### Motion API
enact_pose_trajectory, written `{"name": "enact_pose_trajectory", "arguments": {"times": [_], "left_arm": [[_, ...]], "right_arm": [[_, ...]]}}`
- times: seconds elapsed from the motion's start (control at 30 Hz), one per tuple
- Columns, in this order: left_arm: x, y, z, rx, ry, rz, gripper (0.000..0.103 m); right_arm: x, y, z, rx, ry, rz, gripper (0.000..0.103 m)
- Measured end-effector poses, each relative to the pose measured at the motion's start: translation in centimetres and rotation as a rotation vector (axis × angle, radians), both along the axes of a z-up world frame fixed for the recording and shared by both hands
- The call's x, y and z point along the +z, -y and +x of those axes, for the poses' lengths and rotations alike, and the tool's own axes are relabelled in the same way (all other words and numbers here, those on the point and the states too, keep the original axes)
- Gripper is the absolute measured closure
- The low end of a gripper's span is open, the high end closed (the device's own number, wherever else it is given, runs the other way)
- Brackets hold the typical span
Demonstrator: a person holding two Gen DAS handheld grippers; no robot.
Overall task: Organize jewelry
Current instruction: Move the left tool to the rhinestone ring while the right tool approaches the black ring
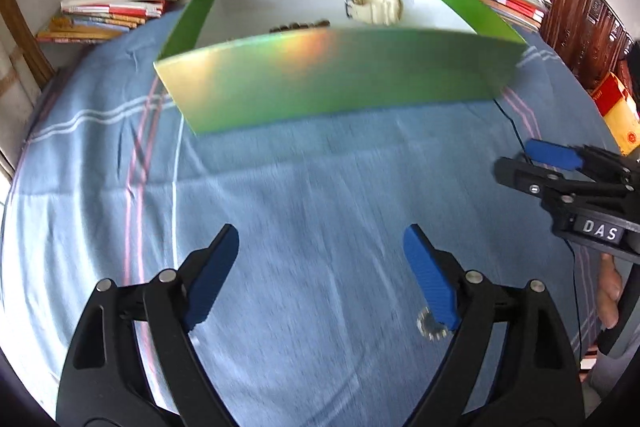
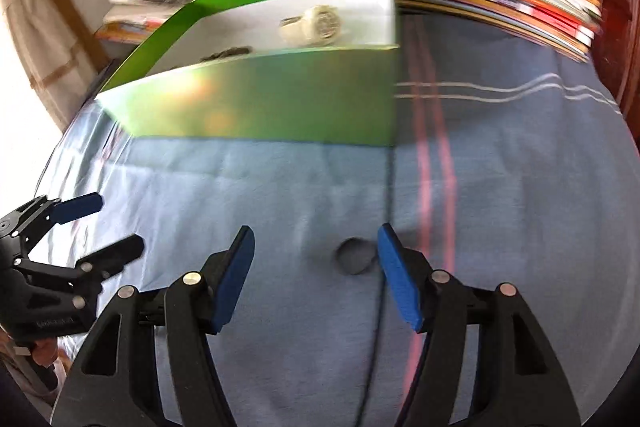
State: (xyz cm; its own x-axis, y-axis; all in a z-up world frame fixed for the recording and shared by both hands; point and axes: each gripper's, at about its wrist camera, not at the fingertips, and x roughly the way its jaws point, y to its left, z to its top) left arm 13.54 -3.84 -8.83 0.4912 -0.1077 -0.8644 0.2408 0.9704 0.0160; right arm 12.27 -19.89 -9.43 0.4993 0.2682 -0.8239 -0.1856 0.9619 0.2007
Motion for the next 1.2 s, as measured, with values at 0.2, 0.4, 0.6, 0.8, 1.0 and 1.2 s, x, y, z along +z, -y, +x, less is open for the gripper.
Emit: {"name": "enact_pose_trajectory", "arguments": {"times": [0.2, 0.4, 0.6, 0.8, 1.0, 1.2], "left_arm": [[-0.9, -0.1, -2.1, -0.021, -0.032, -0.016, 0.018], [-1.0, 1.2, -3.8, -0.101, -0.037, -0.037, 0.018], [-1.5, 2.1, -4.5, -0.137, -0.036, -0.01, 0.023], [-1.6, 1.1, -3.8, -0.098, -0.017, 0.018, 0.022], [-1.3, -1.7, -2.4, 0.008, -0.011, 0.044, 0.022], [-1.1, -1.9, -3.8, -0.036, -0.037, 0.007, 0.023]], "right_arm": [[0.2, 0.0, -2.5, 0.025, -0.008, -0.006, 0.039], [1.0, 1.2, -3.3, -0.048, 0.008, -0.034, 0.039], [1.0, 1.6, -3.5, -0.05, -0.003, -0.012, 0.039], [0.8, 1.5, -3.5, -0.047, -0.011, -0.001, 0.039], [0.6, 1.4, -3.5, -0.048, -0.016, -0.006, 0.039], [0.3, 1.0, -3.1, -0.046, -0.021, -0.019, 0.039]]}}
